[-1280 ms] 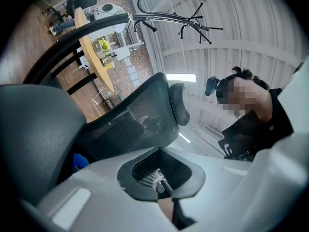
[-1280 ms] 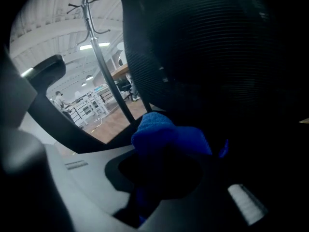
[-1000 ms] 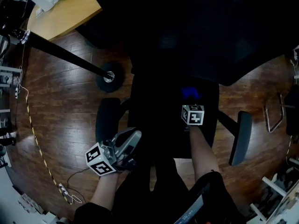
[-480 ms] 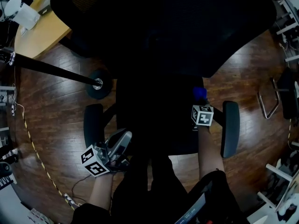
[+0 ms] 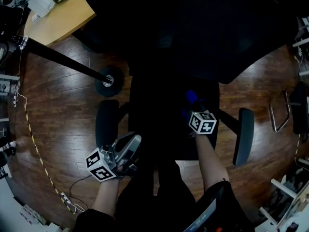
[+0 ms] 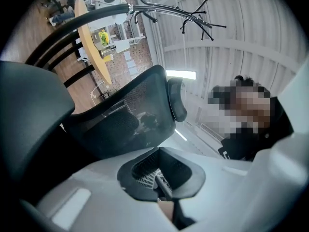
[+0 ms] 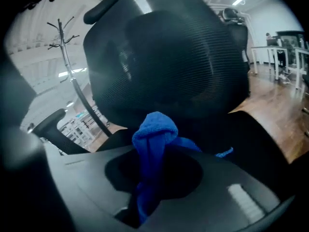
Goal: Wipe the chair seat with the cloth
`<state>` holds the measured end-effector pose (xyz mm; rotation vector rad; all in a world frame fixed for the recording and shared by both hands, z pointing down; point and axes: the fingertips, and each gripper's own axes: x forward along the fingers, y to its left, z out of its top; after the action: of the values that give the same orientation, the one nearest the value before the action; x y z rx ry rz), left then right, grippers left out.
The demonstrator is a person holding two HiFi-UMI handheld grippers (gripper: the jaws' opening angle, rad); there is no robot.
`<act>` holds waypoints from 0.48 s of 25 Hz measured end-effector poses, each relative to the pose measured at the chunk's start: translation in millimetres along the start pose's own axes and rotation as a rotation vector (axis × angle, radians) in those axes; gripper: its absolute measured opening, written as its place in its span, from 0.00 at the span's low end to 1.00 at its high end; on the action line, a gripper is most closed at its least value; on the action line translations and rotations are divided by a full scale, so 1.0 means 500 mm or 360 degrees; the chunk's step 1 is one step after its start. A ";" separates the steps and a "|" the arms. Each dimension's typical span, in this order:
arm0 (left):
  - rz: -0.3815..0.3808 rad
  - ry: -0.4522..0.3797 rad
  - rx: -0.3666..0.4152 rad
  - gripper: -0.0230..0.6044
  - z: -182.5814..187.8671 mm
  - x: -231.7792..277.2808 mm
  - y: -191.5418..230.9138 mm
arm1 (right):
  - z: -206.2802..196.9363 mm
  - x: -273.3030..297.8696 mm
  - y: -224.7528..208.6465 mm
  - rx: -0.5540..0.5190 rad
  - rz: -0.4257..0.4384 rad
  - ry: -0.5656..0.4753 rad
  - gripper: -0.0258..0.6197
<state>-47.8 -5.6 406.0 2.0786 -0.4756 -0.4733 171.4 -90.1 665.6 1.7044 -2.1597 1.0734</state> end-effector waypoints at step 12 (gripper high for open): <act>0.0087 -0.0224 0.0034 0.04 0.053 -0.111 -0.009 | -0.189 0.204 0.479 -0.0253 0.0445 0.0420 0.13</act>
<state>-107.6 6.0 397.1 2.0554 -0.6211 -0.5867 -104.5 -89.7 690.0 1.1465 -2.2815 1.0864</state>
